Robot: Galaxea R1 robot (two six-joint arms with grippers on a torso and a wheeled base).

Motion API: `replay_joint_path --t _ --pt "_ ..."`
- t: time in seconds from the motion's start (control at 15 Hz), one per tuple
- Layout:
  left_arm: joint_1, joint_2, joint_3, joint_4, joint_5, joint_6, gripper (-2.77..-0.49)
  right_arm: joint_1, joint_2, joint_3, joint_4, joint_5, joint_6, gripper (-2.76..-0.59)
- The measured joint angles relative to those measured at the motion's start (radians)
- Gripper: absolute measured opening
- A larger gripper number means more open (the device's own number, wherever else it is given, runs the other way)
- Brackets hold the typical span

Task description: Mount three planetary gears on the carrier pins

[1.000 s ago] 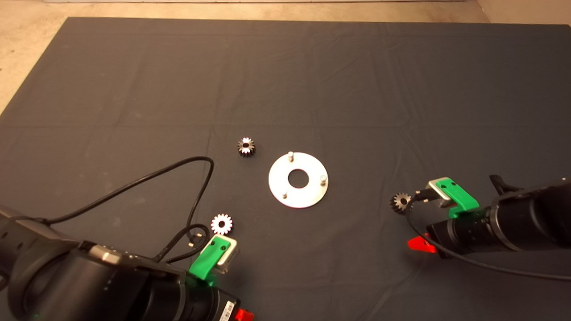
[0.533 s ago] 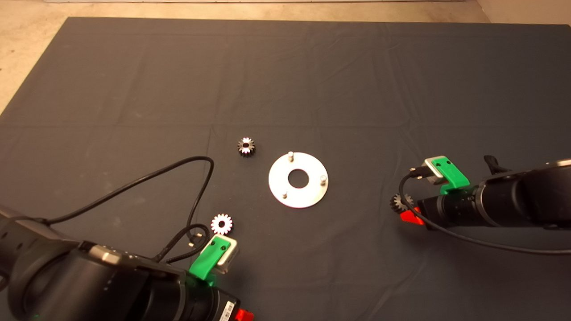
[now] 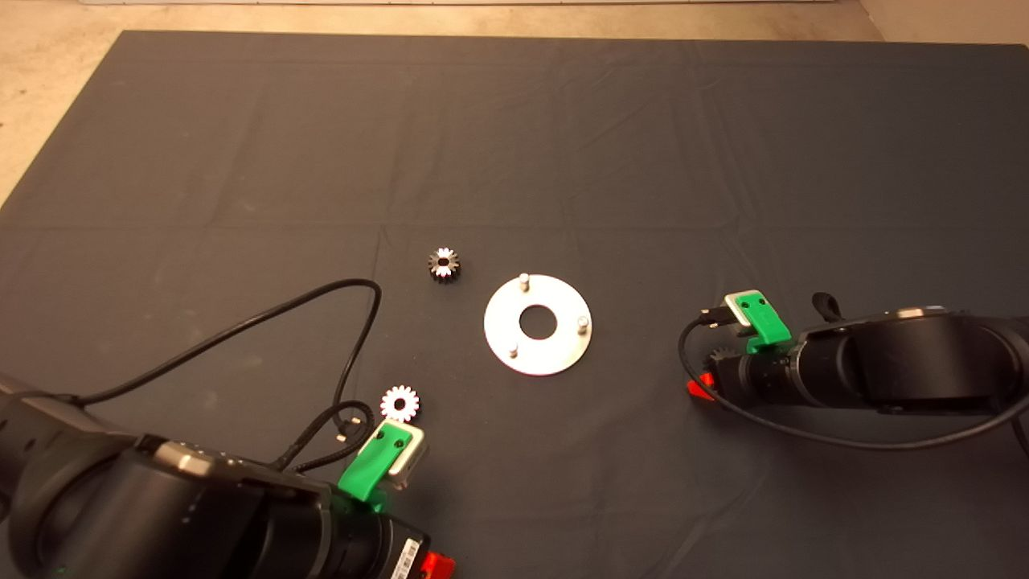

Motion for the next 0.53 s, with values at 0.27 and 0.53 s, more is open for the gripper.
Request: replay_joint_path --t 0.27,0.53 --pt "0.011 -0.001 0.0 0.006 0.0 0.0 -0.9 -0.009 0.007 -0.017 -0.009 0.0 0.0 -1.18" --pt "0.017 -0.001 0.0 0.01 0.0 0.0 -0.9 -0.009 0.009 -0.018 -0.011 -0.002 0.0 -1.18"
